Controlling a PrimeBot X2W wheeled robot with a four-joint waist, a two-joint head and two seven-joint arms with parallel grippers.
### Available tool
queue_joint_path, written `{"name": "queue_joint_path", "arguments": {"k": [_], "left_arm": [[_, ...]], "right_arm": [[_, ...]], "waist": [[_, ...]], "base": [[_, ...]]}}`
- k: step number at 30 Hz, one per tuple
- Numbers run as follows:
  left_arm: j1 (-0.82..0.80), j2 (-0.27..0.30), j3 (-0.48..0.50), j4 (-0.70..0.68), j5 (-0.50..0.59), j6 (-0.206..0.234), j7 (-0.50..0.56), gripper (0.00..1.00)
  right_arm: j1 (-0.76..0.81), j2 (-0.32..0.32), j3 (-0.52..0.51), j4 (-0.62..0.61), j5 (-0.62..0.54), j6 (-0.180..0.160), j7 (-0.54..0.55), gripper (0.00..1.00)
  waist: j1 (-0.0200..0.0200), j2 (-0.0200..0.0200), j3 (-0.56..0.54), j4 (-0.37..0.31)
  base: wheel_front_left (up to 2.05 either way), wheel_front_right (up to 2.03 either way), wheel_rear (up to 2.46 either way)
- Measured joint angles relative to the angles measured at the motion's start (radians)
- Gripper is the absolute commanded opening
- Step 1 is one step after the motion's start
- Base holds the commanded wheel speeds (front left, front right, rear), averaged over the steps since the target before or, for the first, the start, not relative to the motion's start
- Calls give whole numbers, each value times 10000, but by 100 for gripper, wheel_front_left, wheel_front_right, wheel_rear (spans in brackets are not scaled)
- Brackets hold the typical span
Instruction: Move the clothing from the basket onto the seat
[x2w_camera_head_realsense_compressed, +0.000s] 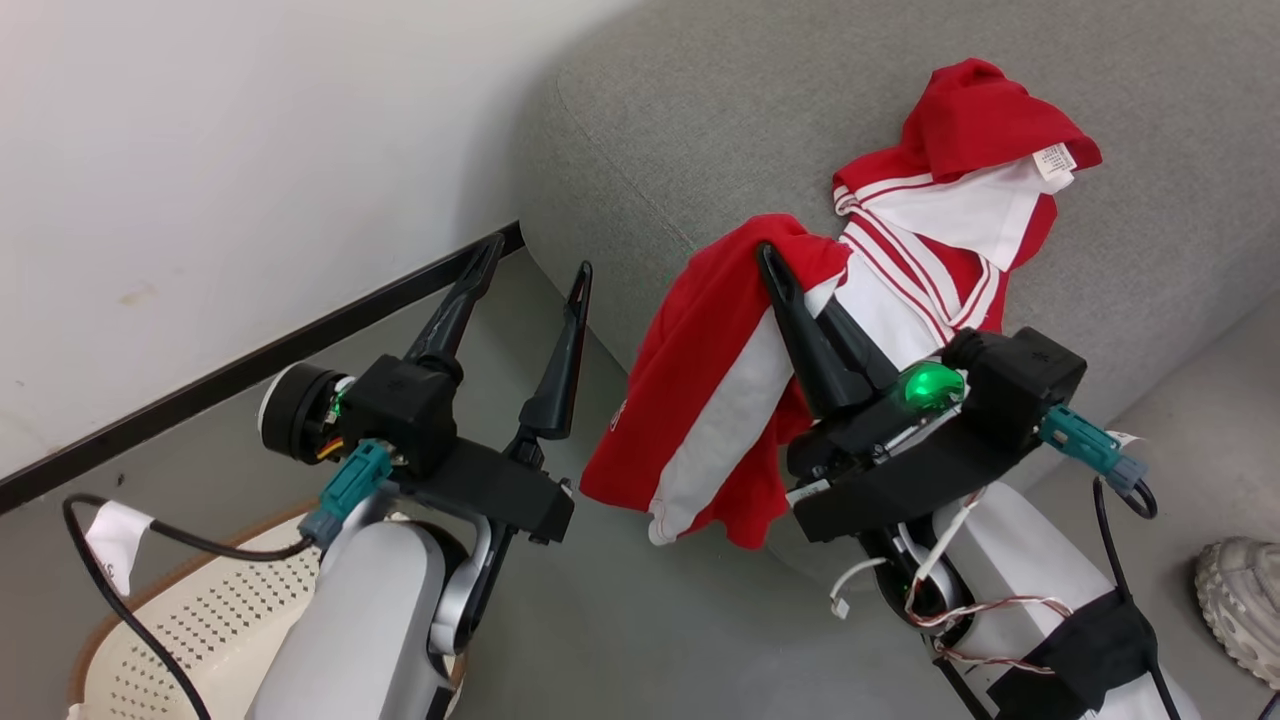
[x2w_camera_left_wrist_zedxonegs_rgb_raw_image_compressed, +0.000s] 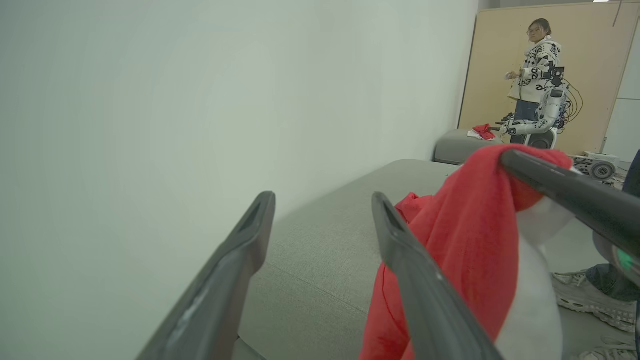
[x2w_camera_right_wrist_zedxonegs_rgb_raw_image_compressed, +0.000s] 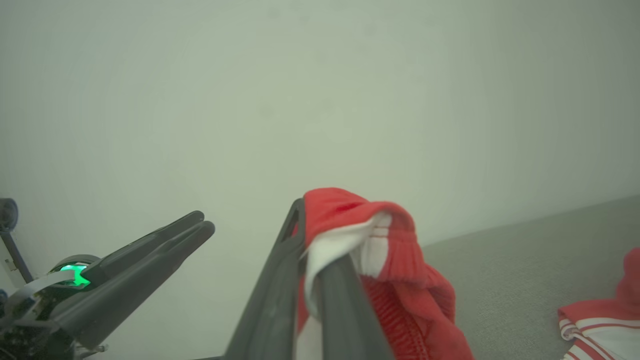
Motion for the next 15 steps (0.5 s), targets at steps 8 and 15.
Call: {"name": "queue_joint_path", "arguments": {"k": [8, 15], "left_arm": [[-407, -92, -207, 566, -2, -100, -4, 100], [-521, -134, -244, 755, -48, -176, -65, 100]], "right_arm": [[215, -59, -399, -336, -173, -8, -2, 0], [289, -194, -706, -445, -351, -4, 0, 0]], "waist": [[0, 0, 101, -109], [1, 0, 128, -120]], "base": [[0, 0, 0], [0, 0, 0]]}}
